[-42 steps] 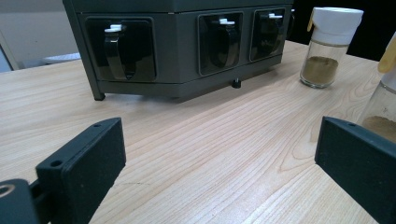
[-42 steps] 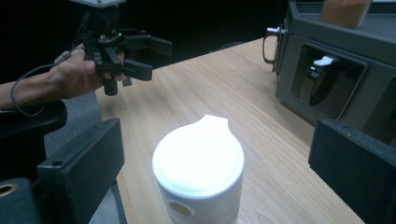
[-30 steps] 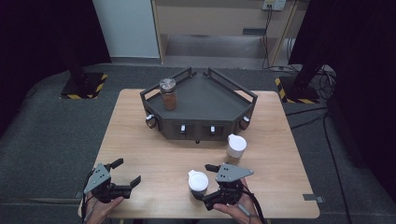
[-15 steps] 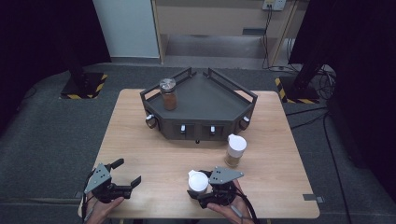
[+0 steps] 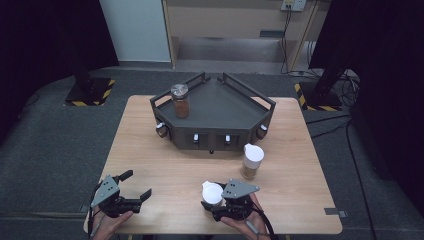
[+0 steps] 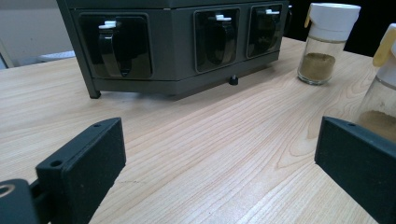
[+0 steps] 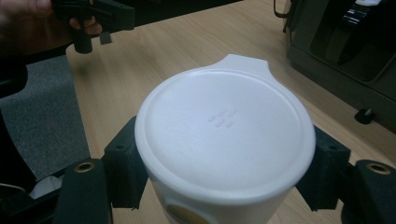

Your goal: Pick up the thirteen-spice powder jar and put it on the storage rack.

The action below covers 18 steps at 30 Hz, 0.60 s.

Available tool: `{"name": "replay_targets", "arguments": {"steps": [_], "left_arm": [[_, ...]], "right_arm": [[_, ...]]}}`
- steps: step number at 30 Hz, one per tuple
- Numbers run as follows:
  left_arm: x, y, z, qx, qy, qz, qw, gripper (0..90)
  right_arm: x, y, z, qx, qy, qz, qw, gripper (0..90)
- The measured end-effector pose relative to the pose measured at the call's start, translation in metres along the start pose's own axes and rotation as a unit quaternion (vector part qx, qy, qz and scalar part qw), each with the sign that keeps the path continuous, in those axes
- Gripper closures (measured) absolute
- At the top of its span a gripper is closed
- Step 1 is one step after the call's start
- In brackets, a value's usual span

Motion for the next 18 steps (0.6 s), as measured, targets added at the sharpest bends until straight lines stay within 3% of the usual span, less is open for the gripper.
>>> {"name": "replay_targets", "arguments": {"steps": [18], "left_arm": [[0.0, 0.0, 0.0, 0.0, -0.002, 0.0, 1.0, 0.7]], "right_arm": [[0.013, -0.017, 0.042, 0.005, 0.007, -0.017, 0.9998, 30.5]]}}
Point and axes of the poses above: each handheld gripper's, and its own axes: y roughly forward along the jaws, z roughly out of its top, x roughly to its right, the point moved 10 cm from there along y, roughly forward along the jaws, and after that the axes turned 12 degrees about z, right-handed, at the moved point
